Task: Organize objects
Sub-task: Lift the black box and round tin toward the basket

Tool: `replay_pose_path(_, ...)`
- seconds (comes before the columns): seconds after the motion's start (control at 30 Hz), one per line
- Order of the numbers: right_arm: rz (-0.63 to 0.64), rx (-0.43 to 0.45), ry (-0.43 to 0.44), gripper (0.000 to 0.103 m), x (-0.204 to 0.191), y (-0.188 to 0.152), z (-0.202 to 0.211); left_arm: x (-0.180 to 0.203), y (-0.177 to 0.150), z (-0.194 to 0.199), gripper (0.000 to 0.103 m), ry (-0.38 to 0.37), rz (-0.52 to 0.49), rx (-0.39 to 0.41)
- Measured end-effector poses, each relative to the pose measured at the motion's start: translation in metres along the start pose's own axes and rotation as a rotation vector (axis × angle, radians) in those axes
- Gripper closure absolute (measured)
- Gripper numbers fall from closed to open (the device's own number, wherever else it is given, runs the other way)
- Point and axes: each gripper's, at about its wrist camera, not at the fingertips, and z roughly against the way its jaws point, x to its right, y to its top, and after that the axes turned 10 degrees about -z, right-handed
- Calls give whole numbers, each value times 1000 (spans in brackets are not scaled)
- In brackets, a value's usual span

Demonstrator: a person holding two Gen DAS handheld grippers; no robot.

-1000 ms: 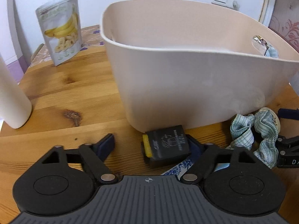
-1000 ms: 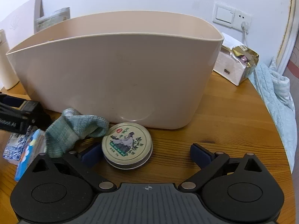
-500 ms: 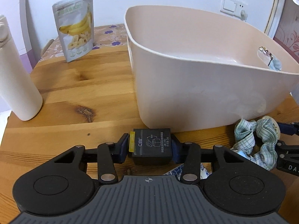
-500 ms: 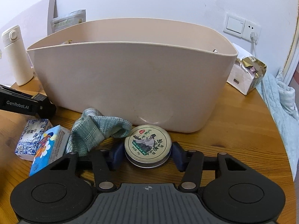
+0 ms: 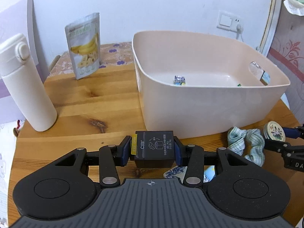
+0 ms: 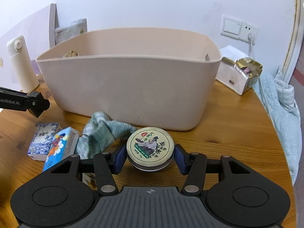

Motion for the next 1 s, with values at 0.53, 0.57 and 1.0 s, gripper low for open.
replay_pose_path(0.53,-2,156,2,52,3,19,57,-3,23,64,57,-53,20,152)
replay_pose_path(0.57,0,163,3,52,3,20,59,-3,24,67,57,-55,19,158)
replay_pose_path(1.0,3,259,21,52,0,42,87,3,48,75,57,-30,-18,213)
